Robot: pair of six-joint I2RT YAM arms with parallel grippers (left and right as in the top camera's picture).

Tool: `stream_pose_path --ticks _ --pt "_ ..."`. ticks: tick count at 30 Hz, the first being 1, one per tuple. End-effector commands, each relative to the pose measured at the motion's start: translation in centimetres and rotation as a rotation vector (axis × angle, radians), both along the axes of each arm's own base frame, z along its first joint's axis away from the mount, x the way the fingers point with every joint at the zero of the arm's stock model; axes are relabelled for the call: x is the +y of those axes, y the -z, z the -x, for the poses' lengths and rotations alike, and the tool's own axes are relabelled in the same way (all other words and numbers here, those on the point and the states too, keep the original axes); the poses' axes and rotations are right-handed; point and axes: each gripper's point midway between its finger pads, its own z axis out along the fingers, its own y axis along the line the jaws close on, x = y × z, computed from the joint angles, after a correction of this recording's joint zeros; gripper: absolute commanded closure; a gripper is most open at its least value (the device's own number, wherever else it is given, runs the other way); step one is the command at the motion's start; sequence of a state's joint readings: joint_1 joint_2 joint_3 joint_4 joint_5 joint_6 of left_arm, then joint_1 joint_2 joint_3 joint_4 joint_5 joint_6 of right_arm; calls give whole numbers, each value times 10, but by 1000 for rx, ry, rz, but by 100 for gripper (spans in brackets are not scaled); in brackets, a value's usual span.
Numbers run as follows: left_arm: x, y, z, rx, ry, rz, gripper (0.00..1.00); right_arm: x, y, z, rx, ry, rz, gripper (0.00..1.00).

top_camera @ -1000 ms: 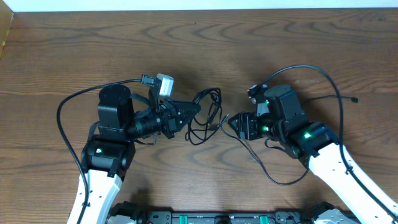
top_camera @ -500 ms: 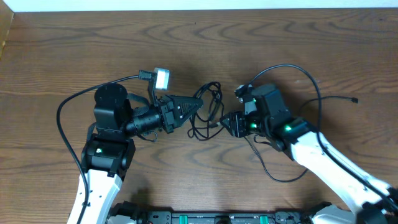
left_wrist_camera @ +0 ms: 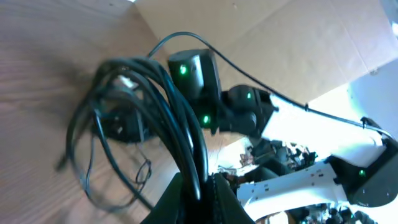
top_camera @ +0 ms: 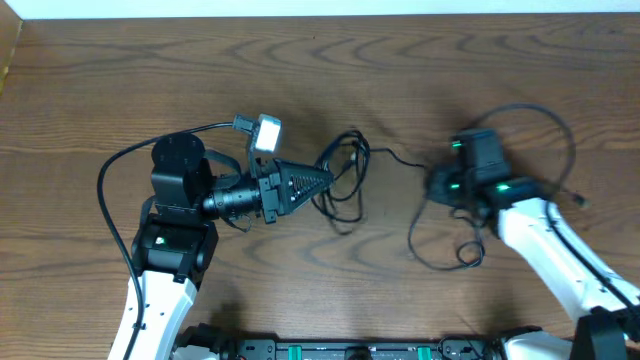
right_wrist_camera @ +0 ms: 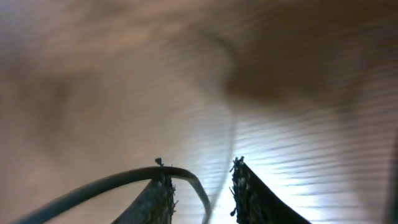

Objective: Untangle cables

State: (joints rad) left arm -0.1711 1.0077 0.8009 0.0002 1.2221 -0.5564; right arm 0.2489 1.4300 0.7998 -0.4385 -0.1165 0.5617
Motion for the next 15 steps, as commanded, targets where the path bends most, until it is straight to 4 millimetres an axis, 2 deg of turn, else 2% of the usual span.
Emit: stream_pose_path --ticks 1,4,9,12,15 --pt "0 -6 5 -85 28 -4 91 -20 -20 1 -35 24 -55 73" --pt "1 -5 0 -85 3 -12 91 3 -39 6 -87 -142 -158 67" --pt "1 0 -4 -71 -6 -18 91 49 -79 28 -193 -439 -364 46" --pt "0 6 -9 -44 -6 -23 91 65 -101 42 -216 -516 -484 42" --pt "-1 15 -14 -11 -4 -28 91 70 -112 47 -156 -447 -588 45"
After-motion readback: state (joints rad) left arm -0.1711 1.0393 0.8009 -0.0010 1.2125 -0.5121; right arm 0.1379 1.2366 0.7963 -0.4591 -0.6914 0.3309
